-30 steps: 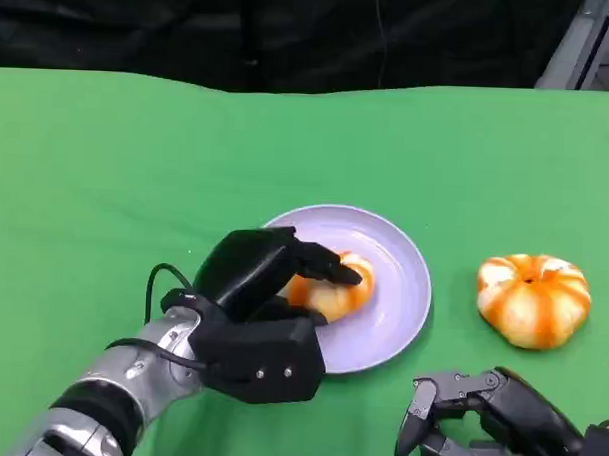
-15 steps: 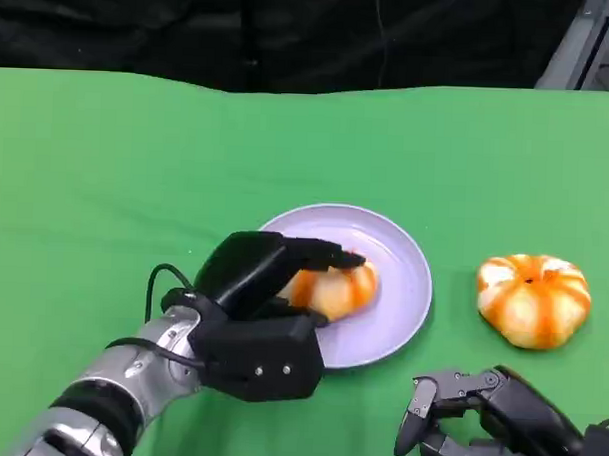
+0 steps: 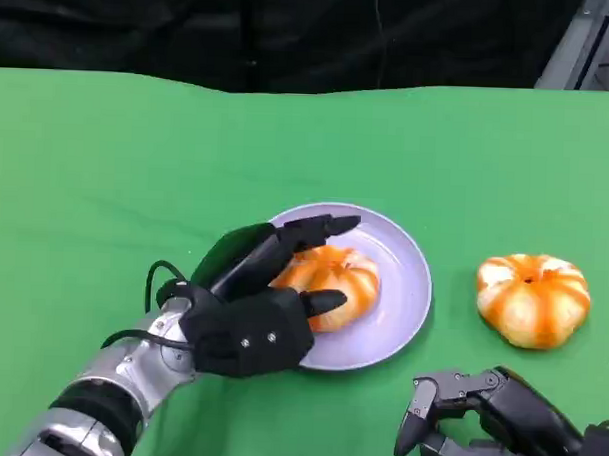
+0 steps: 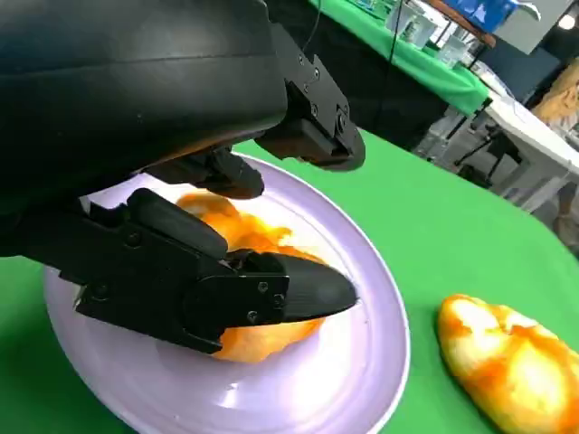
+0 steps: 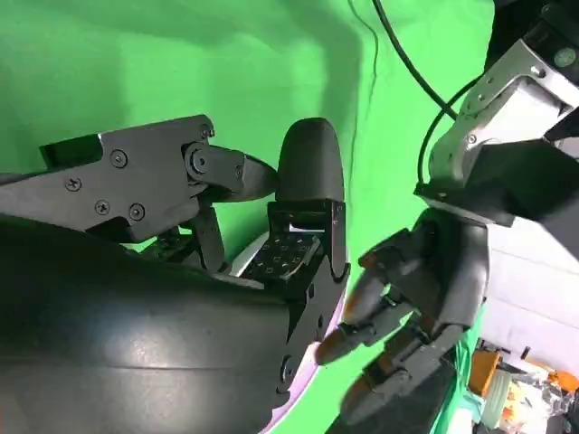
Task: Grasp the bread from the table and place it into the plate.
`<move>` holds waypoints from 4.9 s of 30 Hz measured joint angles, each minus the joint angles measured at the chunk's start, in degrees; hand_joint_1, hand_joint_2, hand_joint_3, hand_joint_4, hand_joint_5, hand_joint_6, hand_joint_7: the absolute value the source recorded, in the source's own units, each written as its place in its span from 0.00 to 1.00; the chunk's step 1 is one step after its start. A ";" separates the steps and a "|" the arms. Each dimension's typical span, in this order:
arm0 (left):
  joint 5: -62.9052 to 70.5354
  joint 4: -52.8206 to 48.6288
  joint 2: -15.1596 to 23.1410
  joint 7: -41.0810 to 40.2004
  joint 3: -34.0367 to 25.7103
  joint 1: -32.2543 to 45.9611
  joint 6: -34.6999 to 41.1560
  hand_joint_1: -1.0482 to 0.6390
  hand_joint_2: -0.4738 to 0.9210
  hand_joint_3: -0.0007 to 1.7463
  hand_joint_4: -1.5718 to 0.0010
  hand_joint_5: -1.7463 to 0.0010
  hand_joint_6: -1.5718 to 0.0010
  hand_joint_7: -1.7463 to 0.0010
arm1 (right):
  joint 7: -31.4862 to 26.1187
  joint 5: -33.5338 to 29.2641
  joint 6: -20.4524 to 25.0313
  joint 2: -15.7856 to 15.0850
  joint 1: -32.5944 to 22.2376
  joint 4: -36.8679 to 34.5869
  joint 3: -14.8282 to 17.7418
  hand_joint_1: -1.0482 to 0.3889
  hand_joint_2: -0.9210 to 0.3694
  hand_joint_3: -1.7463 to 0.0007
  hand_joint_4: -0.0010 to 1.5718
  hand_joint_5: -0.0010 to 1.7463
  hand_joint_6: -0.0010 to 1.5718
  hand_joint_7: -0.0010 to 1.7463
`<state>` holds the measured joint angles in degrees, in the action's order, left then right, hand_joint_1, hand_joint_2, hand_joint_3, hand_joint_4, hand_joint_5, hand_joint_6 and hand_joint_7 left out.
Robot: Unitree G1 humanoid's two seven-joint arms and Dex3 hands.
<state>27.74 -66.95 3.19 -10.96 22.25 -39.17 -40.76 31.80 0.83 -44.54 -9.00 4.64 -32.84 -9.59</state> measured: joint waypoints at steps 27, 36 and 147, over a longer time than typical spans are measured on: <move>-8.09 7.69 -0.12 2.71 -8.80 6.43 -7.18 0.11 1.00 0.38 0.69 0.98 0.78 0.98 | 0.13 -0.02 -0.72 -0.02 0.24 -1.48 0.00 0.66 0.00 0.74 0.44 0.90 0.51 0.62; -12.45 13.07 -0.78 2.03 -12.94 10.85 -10.64 0.15 1.00 0.34 0.63 0.98 0.73 0.99 | 0.55 0.03 -0.84 -0.08 0.27 -1.95 0.00 0.66 0.00 0.73 0.45 0.89 0.50 0.62; -20.00 7.01 -1.65 16.96 -28.88 30.12 -30.84 0.67 0.78 0.55 0.30 0.49 0.17 0.73 | 1.60 1.05 -0.83 -0.80 0.15 0.07 0.24 0.69 0.01 0.72 0.45 0.91 0.50 0.61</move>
<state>7.74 -59.93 1.54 6.00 -6.63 -9.05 -71.60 33.40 1.88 -45.37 -9.80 4.79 -32.78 -9.36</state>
